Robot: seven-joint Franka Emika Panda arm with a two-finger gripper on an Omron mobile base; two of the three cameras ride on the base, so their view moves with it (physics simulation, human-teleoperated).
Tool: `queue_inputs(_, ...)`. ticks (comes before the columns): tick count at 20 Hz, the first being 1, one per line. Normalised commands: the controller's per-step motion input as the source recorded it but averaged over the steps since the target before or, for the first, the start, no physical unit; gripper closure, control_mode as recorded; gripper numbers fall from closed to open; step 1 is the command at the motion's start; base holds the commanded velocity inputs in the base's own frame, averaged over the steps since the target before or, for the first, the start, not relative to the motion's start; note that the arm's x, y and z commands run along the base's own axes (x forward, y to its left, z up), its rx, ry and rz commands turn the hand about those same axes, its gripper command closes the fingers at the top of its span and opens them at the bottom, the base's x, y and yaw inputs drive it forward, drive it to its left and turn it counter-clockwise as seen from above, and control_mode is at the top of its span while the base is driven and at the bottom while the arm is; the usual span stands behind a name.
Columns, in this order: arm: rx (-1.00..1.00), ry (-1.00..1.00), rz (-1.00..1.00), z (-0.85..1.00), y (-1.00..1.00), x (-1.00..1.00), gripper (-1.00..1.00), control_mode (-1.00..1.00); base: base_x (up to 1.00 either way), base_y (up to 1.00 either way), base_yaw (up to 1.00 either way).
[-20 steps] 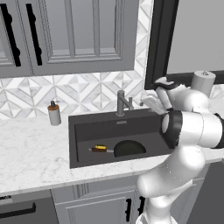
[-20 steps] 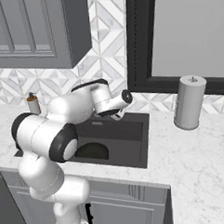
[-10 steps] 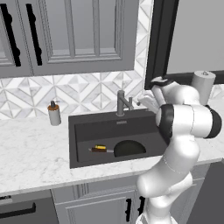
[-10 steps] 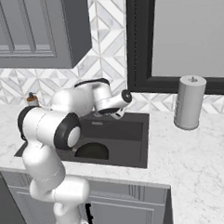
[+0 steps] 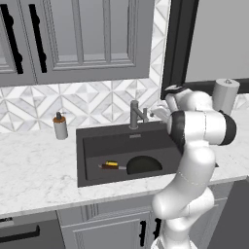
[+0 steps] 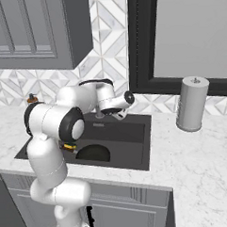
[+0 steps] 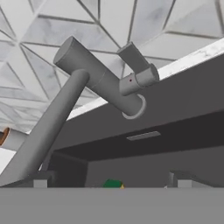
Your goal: Pick the pan and sponge and place them into the sink. Then turn on the water.
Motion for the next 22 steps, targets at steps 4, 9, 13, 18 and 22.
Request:
queue_inputs(4,0.0,0.0,0.0,-0.11,0.07,0.2,-1.0,-1.0,0.0,0.0,0.0)
queue_inputs(9,0.0,0.0,0.0,-0.08,0.08,0.25,-1.0,-1.0,0.0,0.0,0.0)
queue_inputs(13,0.0,0.0,0.0,-0.06,0.02,0.3,-1.0,-1.0,0.0,0.0,0.0)
queue_inputs(18,0.0,0.0,0.0,-0.05,0.0,0.31,-1.0,-1.0,0.0,0.0,0.0)
queue_inputs(22,0.0,0.0,0.0,-0.11,0.02,0.27,-1.0,-1.0,0.0,0.0,0.0)
